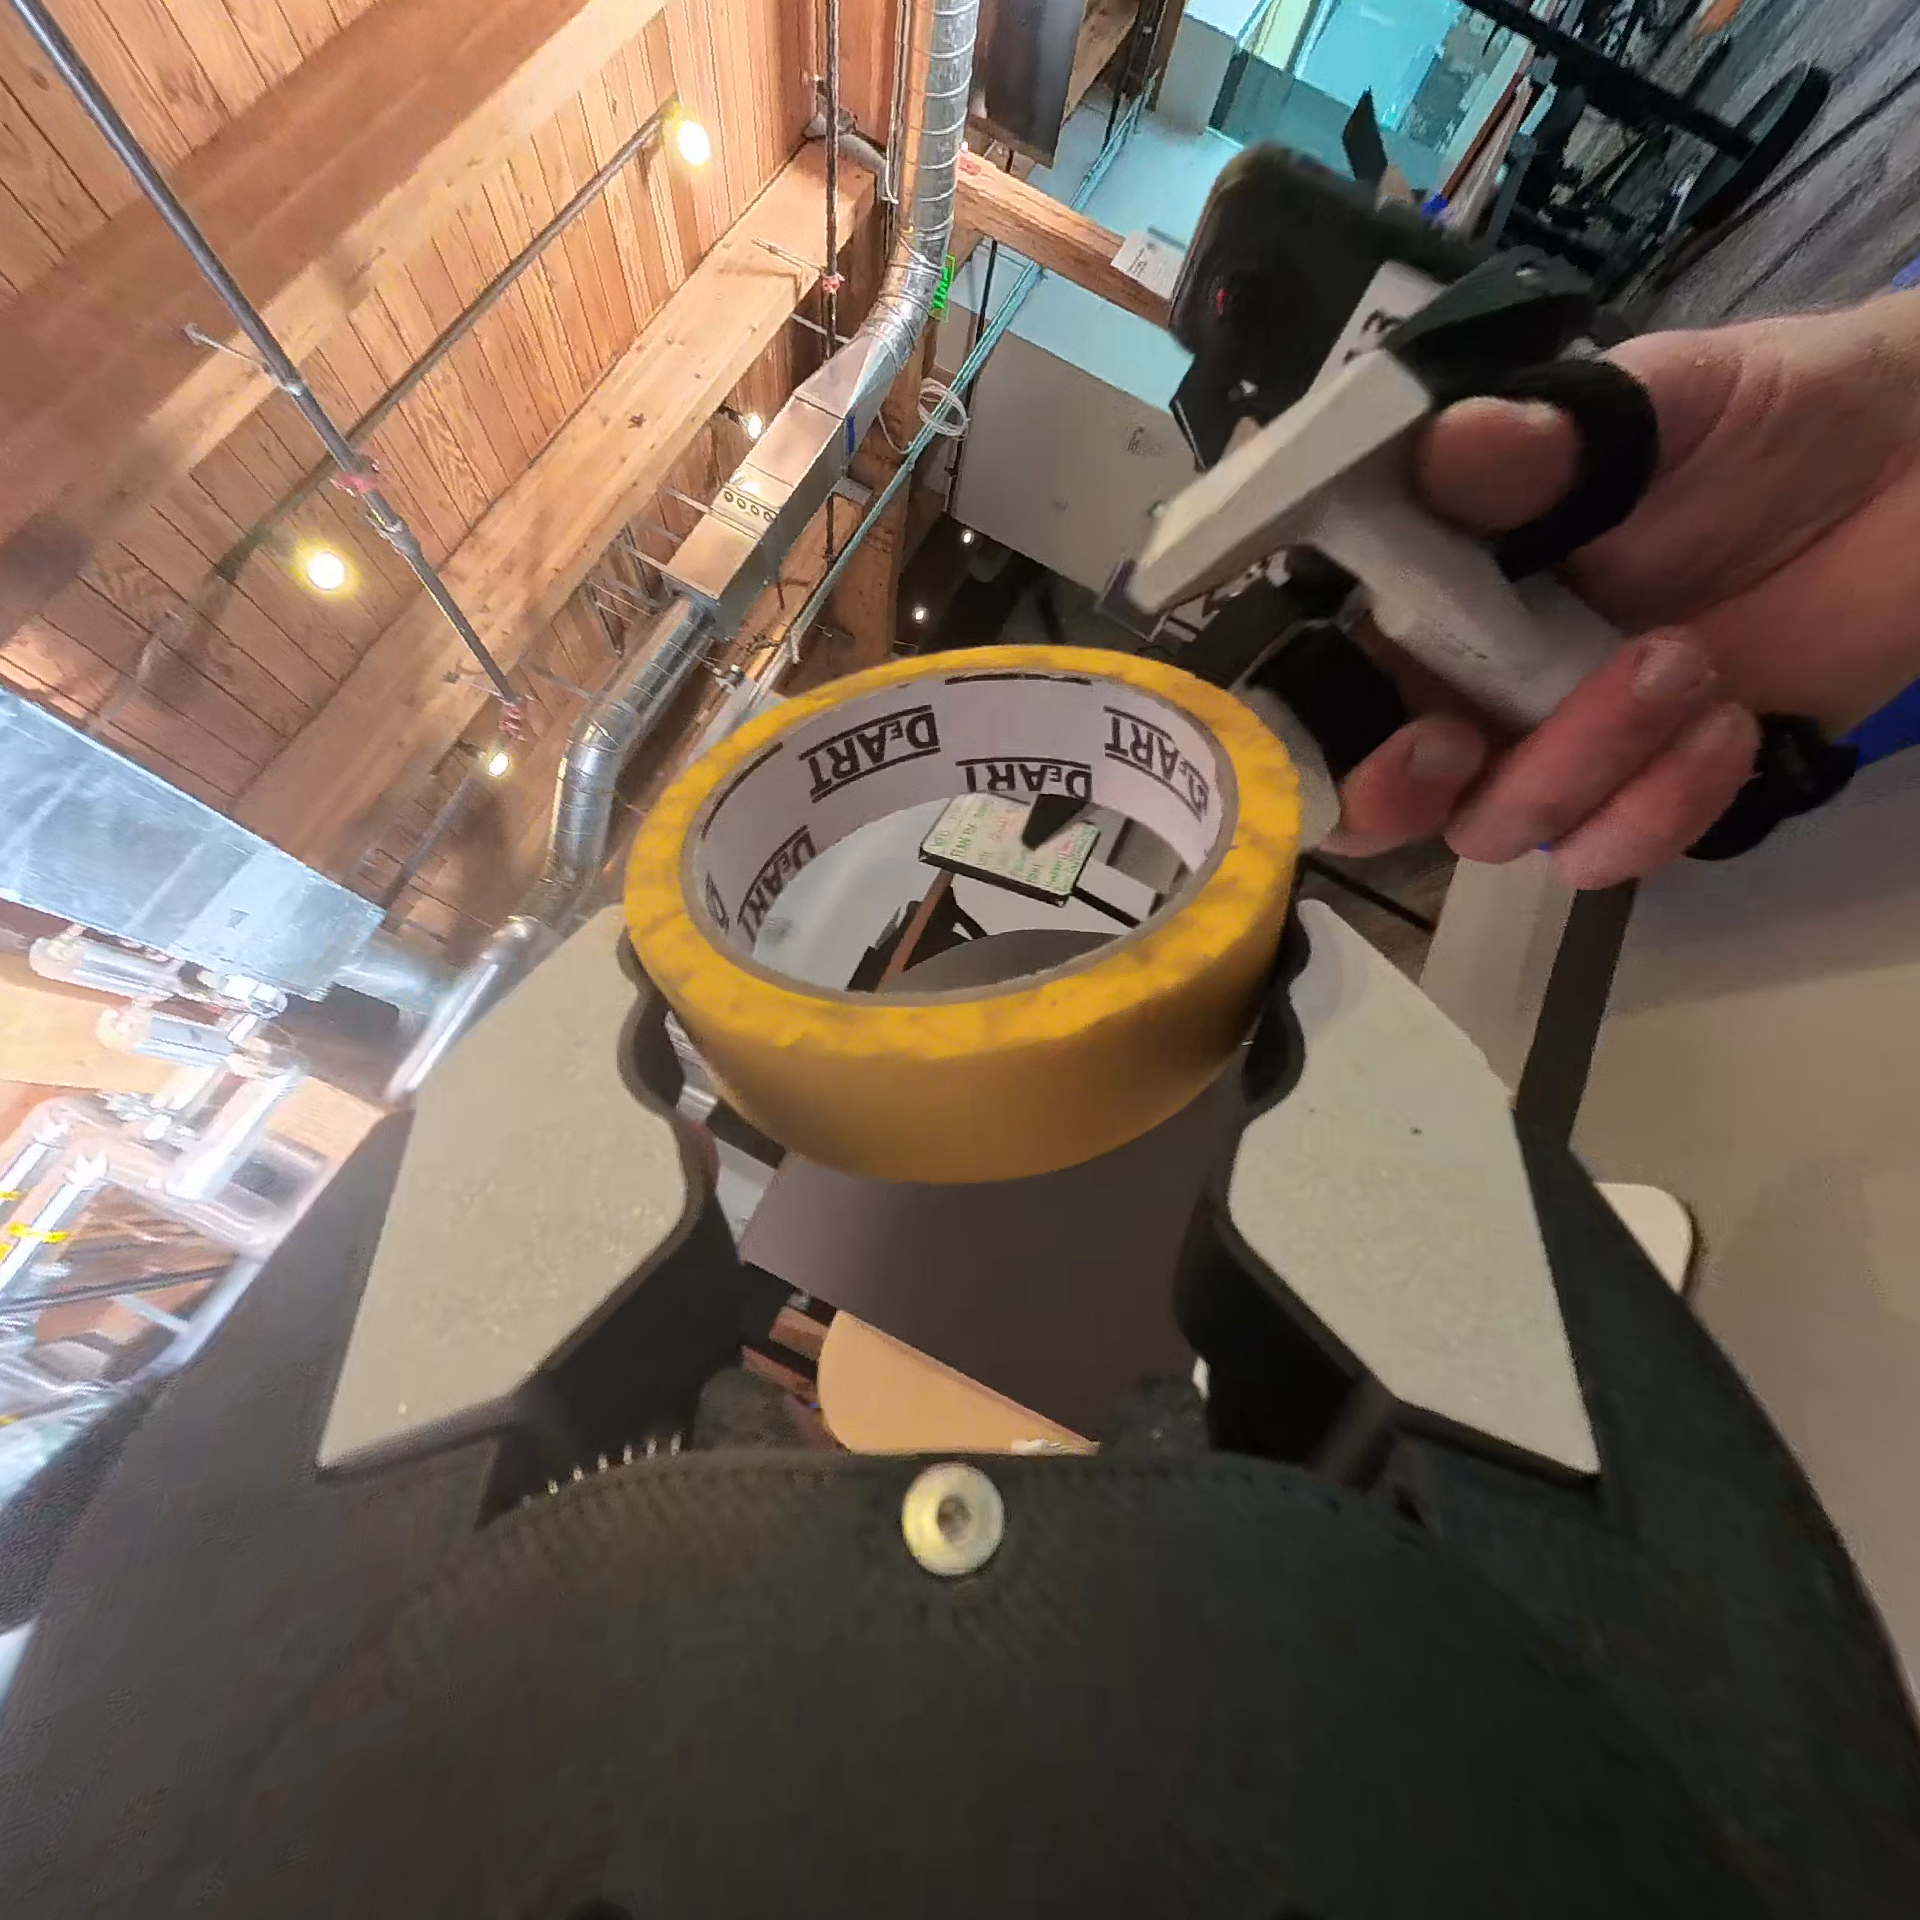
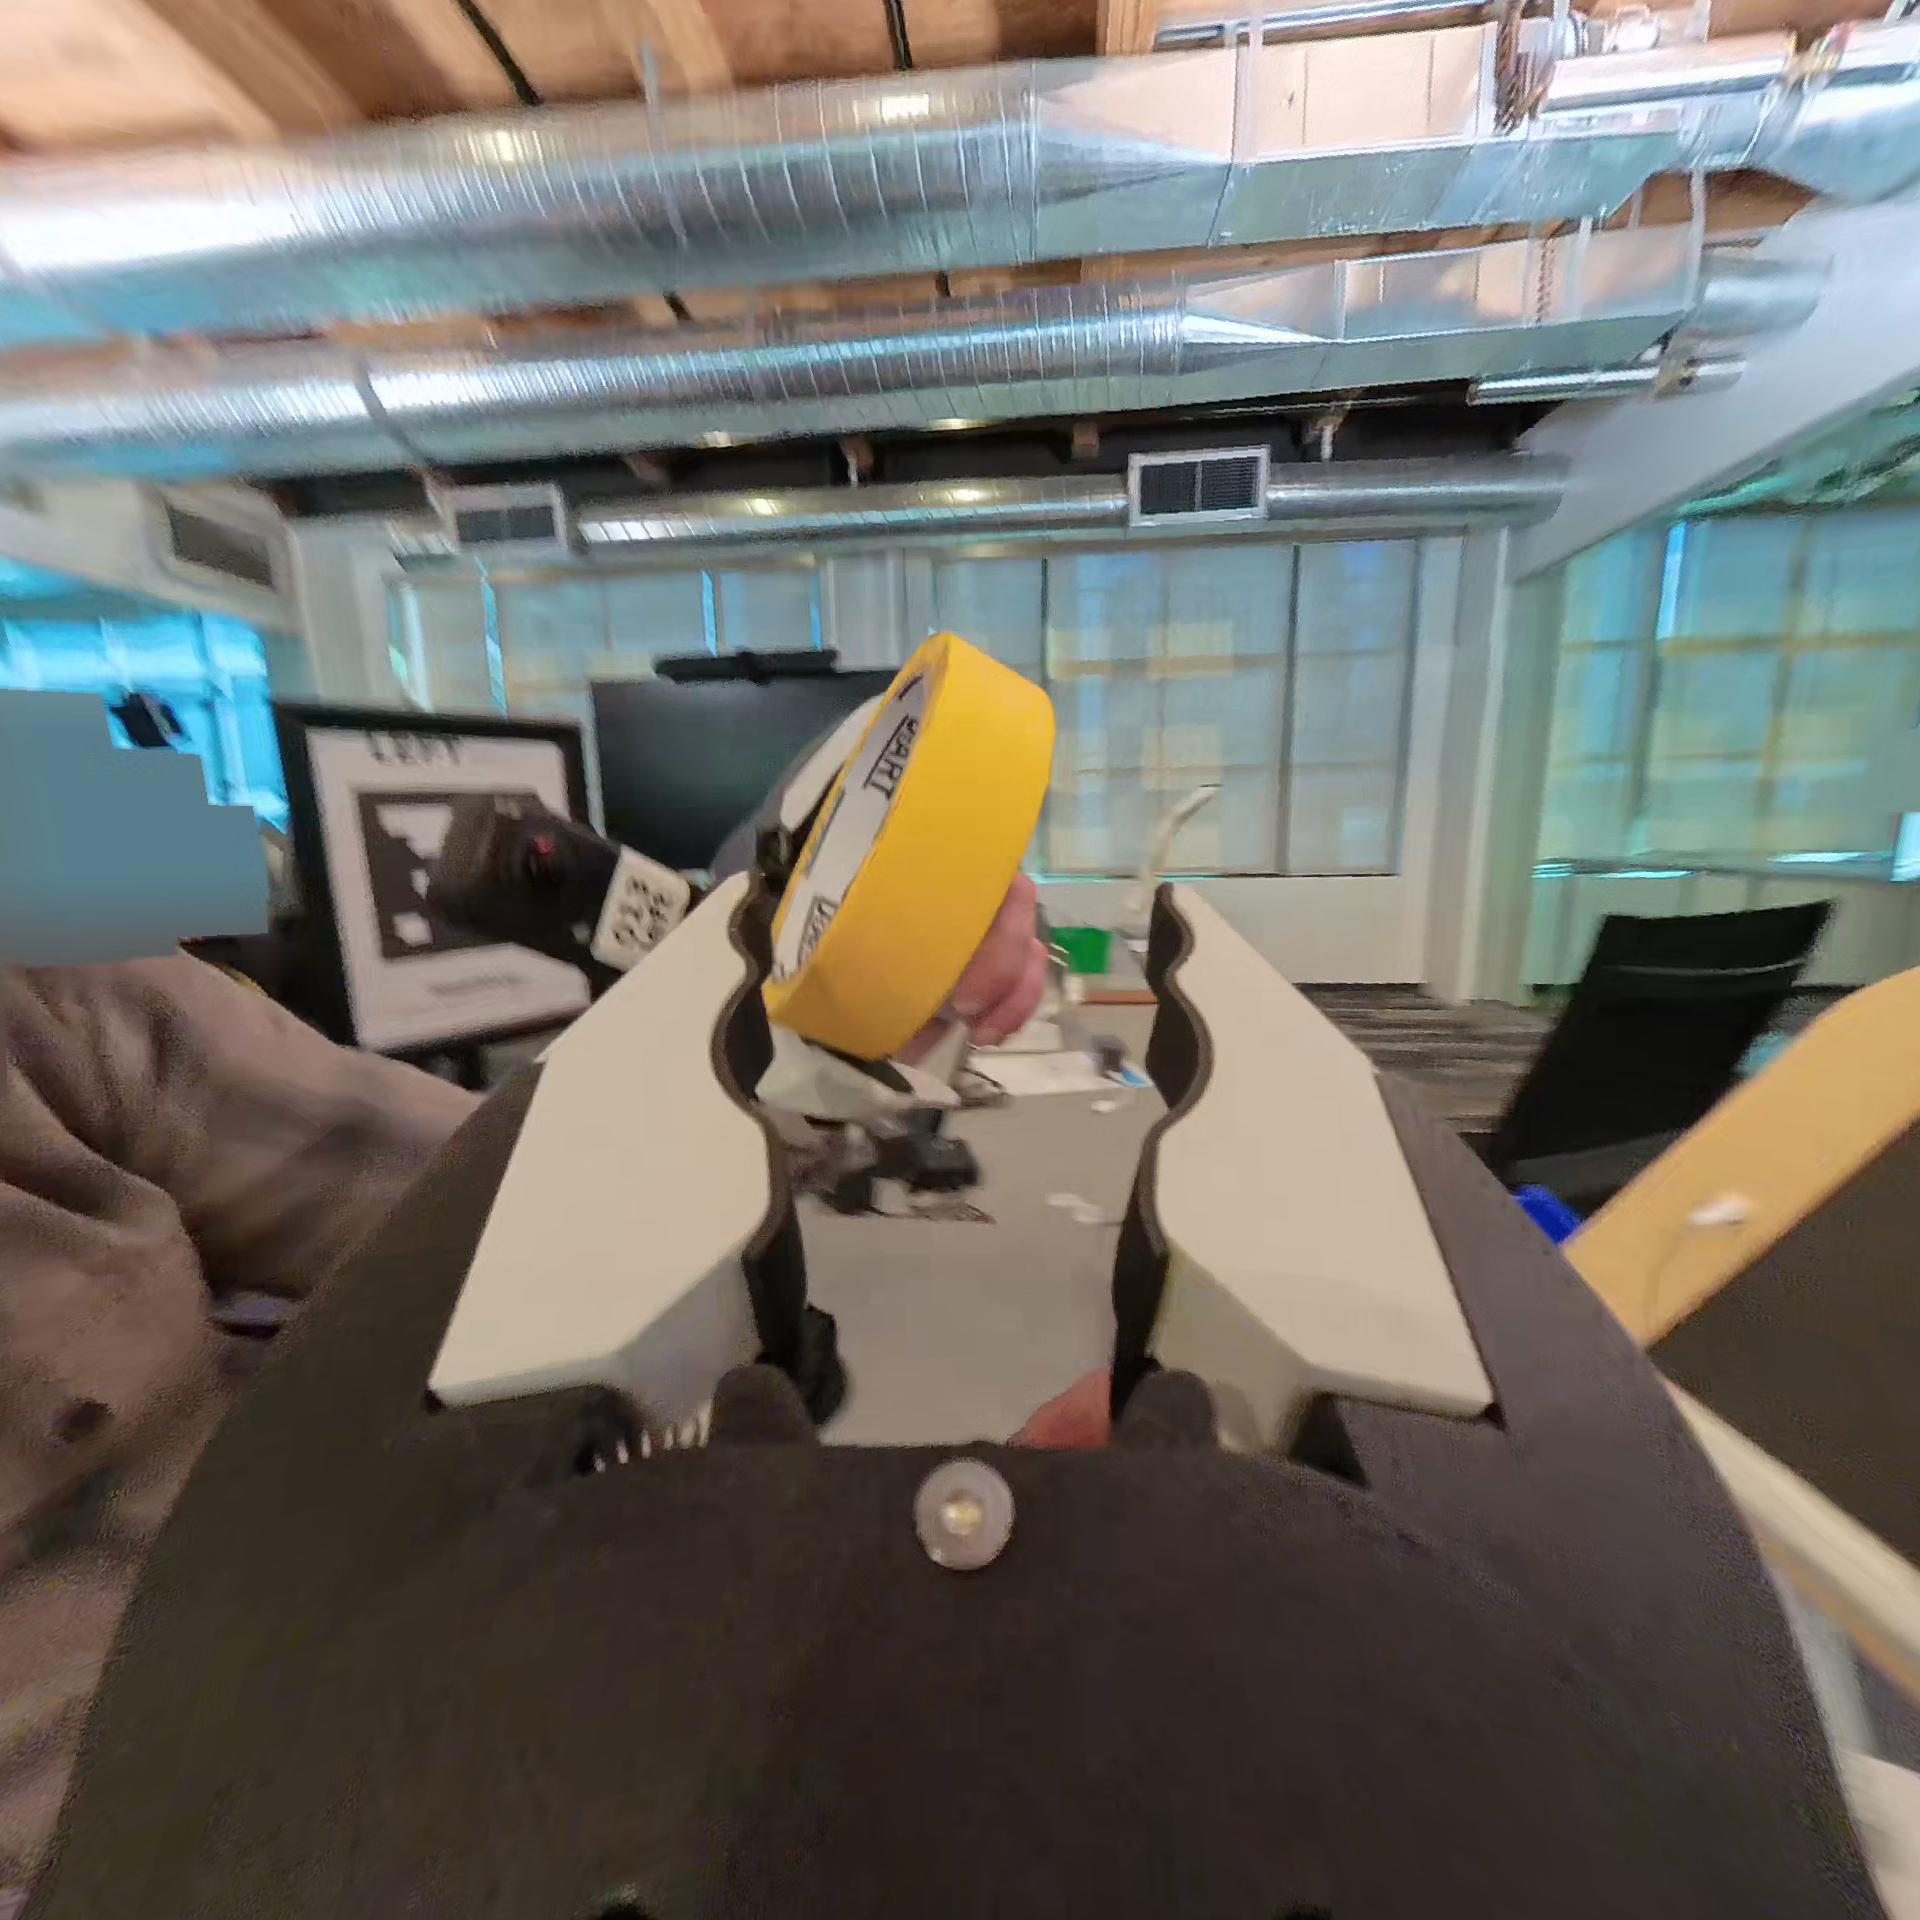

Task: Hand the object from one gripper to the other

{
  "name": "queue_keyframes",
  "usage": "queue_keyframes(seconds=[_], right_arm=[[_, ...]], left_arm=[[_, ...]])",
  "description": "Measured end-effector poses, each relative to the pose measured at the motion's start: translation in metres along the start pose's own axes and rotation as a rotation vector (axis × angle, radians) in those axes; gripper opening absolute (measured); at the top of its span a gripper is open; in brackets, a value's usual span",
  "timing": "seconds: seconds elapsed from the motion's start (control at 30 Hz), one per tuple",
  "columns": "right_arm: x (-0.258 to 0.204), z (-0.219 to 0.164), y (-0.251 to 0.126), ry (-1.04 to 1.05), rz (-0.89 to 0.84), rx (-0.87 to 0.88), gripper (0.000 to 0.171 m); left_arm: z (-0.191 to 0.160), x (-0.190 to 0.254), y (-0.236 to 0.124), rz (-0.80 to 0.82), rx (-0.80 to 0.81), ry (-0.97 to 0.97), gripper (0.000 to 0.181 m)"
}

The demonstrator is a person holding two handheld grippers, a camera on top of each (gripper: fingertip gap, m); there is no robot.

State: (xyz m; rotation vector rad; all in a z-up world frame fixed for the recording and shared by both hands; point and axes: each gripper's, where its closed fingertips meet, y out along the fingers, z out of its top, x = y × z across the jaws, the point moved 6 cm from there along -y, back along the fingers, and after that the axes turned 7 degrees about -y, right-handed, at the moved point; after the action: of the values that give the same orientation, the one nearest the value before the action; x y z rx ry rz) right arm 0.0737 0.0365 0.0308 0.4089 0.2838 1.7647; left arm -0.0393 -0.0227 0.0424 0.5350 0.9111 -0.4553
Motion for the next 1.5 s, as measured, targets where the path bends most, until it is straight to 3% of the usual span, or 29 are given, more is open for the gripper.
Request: queue_keyframes(seconds=[0.23,0.33,0.43,0.6,0.73,0.87,1.0,1.2,1.27,1.5], right_arm=[[-0.018,0.019,-0.014,-0.622,-0.141,-0.258,0.095],[-0.024,0.025,-0.017,-0.795,-0.179,-0.295,0.102],[-0.034,0.029,-0.015,-1.099,-0.265,-0.382,0.103],[-0.045,0.012,-0.002,-1.683,-0.365,-0.597,0.109],[-0.044,-0.007,0.015,-1.850,-0.401,-0.570,0.114],[-0.046,-0.033,0.032,-1.907,-0.384,-0.515,0.119],[-0.049,-0.050,0.045,-1.931,-0.432,-0.456,0.109],[-0.059,-0.056,0.049,-1.843,-0.409,-0.377,0.060],[-0.060,-0.056,0.048,-1.775,-0.366,-0.377,0.036],[-0.056,-0.059,0.044,-1.619,-0.286,-0.447,0.025]], left_arm=[[0.006,-0.022,-0.004,-0.171,-0.023,-0.171,0.107],[0.010,-0.027,-0.002,-0.313,-0.027,-0.330,0.107],[0.016,-0.029,-0.001,-0.480,0.036,-0.560,0.107],[0.010,-0.024,0.003,-0.763,0.088,-0.884,0.107],[-0.005,-0.016,0.001,-0.922,0.011,-1.009,0.107],[-0.016,-0.013,-0.008,-1.019,-0.073,-1.093,0.107],[-0.022,-0.001,-0.017,-1.117,-0.159,-1.121,0.108],[-0.036,0.013,-0.026,-1.145,-0.225,-1.089,0.107],[-0.040,0.013,-0.027,-1.150,-0.245,-1.069,0.107],[-0.047,0.014,-0.024,-1.179,-0.325,-0.977,0.108]])
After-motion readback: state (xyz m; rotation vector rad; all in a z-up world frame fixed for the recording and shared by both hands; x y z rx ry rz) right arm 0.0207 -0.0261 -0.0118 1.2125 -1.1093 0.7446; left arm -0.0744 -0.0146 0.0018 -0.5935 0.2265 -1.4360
